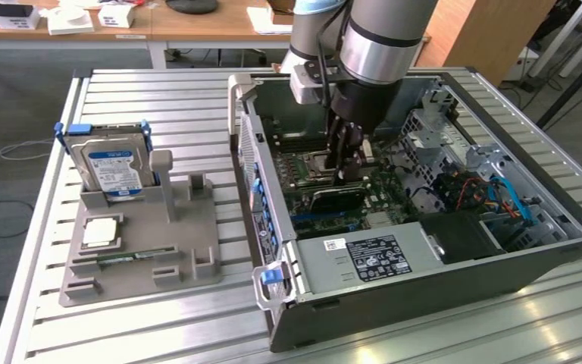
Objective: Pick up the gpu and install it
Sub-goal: 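Press down on the gpu until it lock into place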
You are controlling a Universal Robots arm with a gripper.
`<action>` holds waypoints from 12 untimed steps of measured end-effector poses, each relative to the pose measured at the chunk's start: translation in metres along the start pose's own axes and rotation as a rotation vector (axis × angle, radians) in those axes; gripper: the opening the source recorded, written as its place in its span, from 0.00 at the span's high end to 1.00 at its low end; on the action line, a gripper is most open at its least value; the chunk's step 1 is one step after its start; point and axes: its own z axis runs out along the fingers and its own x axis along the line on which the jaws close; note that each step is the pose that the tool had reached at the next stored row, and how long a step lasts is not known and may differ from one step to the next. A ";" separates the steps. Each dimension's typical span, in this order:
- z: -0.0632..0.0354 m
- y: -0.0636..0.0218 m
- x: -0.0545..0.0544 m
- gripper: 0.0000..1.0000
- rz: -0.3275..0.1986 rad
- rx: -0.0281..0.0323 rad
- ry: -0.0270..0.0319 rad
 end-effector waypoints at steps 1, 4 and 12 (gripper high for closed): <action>0.0000 0.0000 0.000 0.59 0.000 0.0000 0.0000; 0.0000 0.0000 0.000 0.59 0.000 0.0000 0.0000; 0.0000 0.0000 0.000 0.60 0.000 0.0000 0.0000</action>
